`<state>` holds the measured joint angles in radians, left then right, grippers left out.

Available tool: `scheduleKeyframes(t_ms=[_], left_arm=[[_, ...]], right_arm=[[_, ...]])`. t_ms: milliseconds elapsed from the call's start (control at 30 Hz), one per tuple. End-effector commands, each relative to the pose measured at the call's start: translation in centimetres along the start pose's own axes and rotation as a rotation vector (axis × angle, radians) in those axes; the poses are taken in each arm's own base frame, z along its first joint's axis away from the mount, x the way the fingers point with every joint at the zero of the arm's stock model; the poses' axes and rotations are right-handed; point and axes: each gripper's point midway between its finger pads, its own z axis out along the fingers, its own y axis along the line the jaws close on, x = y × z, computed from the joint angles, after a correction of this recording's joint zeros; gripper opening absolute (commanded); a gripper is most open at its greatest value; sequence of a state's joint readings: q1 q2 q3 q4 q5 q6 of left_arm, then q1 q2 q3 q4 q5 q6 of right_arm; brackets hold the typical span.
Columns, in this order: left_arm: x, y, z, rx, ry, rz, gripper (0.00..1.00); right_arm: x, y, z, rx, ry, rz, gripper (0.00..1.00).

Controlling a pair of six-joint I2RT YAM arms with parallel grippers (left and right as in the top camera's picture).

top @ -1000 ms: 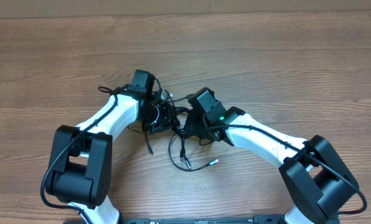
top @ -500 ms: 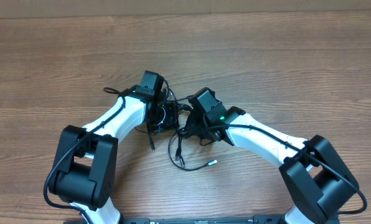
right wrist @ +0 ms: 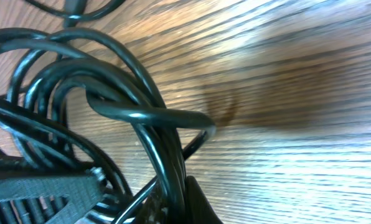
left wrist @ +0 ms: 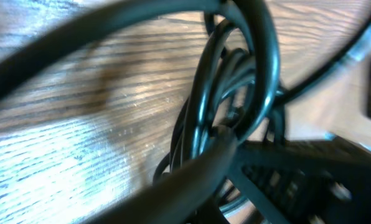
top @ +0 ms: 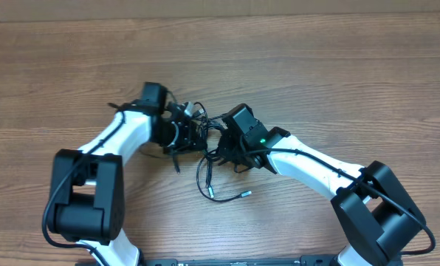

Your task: Untangle cables

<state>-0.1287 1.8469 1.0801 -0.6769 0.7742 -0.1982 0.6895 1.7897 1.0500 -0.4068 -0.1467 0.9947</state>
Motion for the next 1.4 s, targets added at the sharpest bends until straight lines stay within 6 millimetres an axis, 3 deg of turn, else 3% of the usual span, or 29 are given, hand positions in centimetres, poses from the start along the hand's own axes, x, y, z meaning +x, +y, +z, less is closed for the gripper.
scheduleKeyframes(t_ms=[0,233,367,433,500,667,767,867,967,1100,1167,1267,1367], left_arm=[[0.0,-2.7,-2.5,0.268,-0.026,0.167,0.04],[-0.2,-3.3,-5.7,0.439,-0.107,0.245,0.04],[-0.4,-2.9,-6.6,0.457,-0.134,0.251,0.04],[-0.3,-2.7,-6.5,0.454,-0.134,0.248,0.04],[-0.2,-2.6,-6.4,0.444,-0.13,0.25,0.04],[-0.2,-2.4,-6.2,0.429,-0.125,0.253,0.04],[-0.2,-2.2,-6.0,0.412,-0.124,0.269,0.04],[-0.1,-2.2,-5.7,0.399,-0.119,0.289,0.04],[-0.1,-2.7,-5.3,0.4,-0.114,0.324,0.04],[0.2,-3.7,-4.1,0.399,-0.093,0.393,0.04],[0.5,-4.3,-3.5,0.402,-0.078,0.419,0.04],[0.8,-5.1,-3.1,0.416,-0.065,0.44,0.04],[0.8,-5.1,-3.1,0.416,-0.064,0.441,0.04]], right_arm=[[-0.3,-0.9,0.1,0.036,-0.019,-0.002,0.04],[-0.3,-0.9,0.1,0.037,-0.019,-0.002,0.04],[-0.3,-0.9,0.1,0.039,-0.018,-0.002,0.04],[-0.3,-0.9,0.1,0.038,-0.018,-0.002,0.14],[0.1,-0.5,0.1,0.017,0.005,-0.031,0.18],[0.8,3.3,-2.3,-0.213,0.149,-0.223,0.31],[0.0,4.4,-4.6,-0.328,0.198,-0.2,0.36],[-0.2,4.8,-5.7,-0.392,0.242,-0.177,0.46],[0.0,4.8,-5.9,-0.403,0.26,-0.171,0.53],[0.6,5.4,-5.8,-0.403,0.281,-0.119,0.69],[0.9,5.9,-5.8,-0.408,0.279,-0.11,0.69],[0.8,5.4,-5.0,-0.342,0.247,-0.029,0.51],[0.5,4.3,-4.2,-0.261,0.197,0.017,0.4]])
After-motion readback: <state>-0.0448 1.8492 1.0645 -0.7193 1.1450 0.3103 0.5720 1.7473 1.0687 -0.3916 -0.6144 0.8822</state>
